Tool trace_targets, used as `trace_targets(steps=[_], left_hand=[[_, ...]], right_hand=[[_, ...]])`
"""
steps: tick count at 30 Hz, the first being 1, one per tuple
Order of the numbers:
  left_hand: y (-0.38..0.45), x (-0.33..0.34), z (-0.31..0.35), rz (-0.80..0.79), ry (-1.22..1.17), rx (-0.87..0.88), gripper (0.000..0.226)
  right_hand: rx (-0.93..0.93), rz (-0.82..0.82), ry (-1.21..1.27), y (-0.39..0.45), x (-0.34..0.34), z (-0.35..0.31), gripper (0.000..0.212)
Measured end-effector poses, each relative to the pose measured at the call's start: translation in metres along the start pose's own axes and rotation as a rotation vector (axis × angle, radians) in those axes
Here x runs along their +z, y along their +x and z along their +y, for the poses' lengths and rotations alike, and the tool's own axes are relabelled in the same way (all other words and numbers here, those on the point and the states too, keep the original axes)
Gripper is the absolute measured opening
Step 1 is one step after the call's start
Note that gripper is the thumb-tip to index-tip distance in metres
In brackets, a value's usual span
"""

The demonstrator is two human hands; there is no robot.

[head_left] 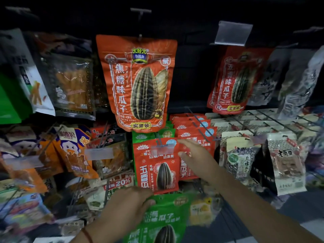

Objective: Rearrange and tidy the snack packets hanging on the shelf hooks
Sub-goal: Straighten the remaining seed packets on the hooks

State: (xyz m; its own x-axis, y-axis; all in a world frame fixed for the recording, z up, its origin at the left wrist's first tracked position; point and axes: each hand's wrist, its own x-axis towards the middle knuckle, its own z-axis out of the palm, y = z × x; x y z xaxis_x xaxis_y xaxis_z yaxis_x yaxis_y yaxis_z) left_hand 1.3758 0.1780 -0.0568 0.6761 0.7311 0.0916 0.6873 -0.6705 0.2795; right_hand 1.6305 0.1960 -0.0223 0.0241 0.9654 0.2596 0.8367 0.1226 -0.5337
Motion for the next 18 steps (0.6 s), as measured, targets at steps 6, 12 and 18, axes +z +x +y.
trace_targets(steps=[6, 12, 18], left_hand=[[-0.002, -0.009, -0.009, 0.042, 0.040, -0.051, 0.028], [-0.007, -0.017, -0.016, 0.087, -0.009, -0.141, 0.019], [-0.016, -0.014, -0.017, 0.155, -0.014, -0.171, 0.021]], right_hand=[[-0.091, -0.170, -0.386, 0.079, 0.024, 0.024, 0.077], [-0.113, -0.204, -0.379, 0.116, 0.058, 0.027, 0.049], [0.027, -0.148, -0.114, 0.117, 0.072, 0.029, 0.023]])
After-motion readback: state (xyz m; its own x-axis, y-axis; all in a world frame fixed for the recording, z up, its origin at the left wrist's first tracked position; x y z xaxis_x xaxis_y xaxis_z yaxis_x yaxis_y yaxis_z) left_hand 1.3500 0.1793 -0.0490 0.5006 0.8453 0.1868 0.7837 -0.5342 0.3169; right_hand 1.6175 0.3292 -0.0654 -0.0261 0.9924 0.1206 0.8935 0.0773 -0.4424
